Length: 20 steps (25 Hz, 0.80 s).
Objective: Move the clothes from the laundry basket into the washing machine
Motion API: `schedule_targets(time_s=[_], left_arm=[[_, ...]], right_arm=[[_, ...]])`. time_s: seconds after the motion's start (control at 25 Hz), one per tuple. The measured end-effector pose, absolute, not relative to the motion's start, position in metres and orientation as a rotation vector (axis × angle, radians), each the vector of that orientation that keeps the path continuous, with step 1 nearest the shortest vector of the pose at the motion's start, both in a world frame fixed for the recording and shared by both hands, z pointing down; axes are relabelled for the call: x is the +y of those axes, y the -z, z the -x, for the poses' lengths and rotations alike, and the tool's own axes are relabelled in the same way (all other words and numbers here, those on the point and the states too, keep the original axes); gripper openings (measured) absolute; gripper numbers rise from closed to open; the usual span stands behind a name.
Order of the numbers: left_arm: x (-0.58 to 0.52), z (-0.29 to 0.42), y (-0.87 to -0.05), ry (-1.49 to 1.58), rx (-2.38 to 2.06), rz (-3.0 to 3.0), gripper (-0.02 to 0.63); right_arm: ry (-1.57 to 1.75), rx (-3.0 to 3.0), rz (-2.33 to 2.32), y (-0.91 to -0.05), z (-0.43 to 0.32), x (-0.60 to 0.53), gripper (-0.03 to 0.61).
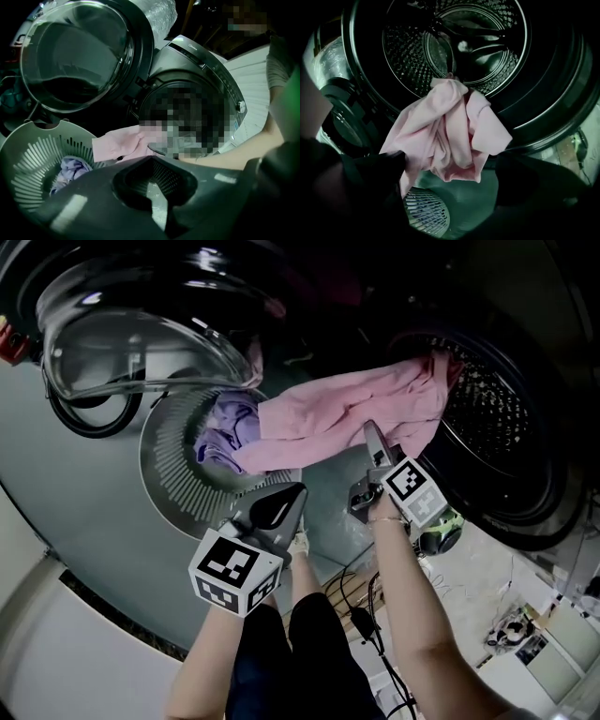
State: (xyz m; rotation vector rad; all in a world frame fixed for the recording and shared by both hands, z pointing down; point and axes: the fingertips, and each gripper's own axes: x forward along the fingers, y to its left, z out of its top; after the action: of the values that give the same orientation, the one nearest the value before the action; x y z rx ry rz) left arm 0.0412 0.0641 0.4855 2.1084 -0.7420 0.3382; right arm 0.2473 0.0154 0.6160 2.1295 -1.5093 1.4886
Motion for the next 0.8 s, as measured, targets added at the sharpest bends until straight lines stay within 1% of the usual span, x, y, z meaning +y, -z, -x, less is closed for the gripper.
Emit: schedule_targets(time_s=[0.12,0.16,0.24,0.28,0.32,0.4,0.52,0.56,0.64,0.8], left_arm=[[0.065,-0.043,-0.487,-0.326,-0.736,-2.105,0.006],[0.065,-0.045,-0.487,-0.322,-0.733,-2.103,0.006],[0.065,-0.047,-0.487,-0.317,-0.723,-2.105,0.006],[0.064,-0.048,-0.487,-0.317,-0.715,-2.108,0.006],[0.064,-0.05,-0.487,-0.317,-0.708,-2.112,0.006],[0.064,-0.05,-0.489,-0.321,-0.7,-2.118,0.006],[0.062,-0.048,-0.49,-0.324,-0.708,-2.113,0.006],[0.061,-0.048,-0.49,-0.324,-0.713,-2.112,0.006],[0.061,-0.048,-0.488,-0.322,-0.717,-2.11,0.006],[0.062,-0.051,-0.482,-0.318,-0.709,-2.114,0.006]], right_arm=[[-1.476,-1.523,-2.07,-0.624,-0.247,0.003,0.609],[-1.483,-1.535,-2.038,-0.627,-0.246,0.0,0.59],[-1.504,-1.561,-1.977,-0.635,-0.244,-0.009,0.472],[-1.509,-1.566,-1.958,-0.637,-0.246,-0.014,0.462],[-1.513,-1.563,-1.945,-0.638,-0.248,-0.018,0.435],[-1.509,-1.551,-1.937,-0.636,-0.251,-0.023,0.338],[-1.416,-1.542,-1.966,-0.627,-0.254,-0.021,0.172],[-1.366,-1.55,-1.98,-0.621,-0.255,-0.02,0.139],[-1.274,-1.592,-2.016,-0.602,-0.256,-0.022,0.116],[-1.078,-1.702,-2.104,-0.55,-0.263,-0.035,0.1]])
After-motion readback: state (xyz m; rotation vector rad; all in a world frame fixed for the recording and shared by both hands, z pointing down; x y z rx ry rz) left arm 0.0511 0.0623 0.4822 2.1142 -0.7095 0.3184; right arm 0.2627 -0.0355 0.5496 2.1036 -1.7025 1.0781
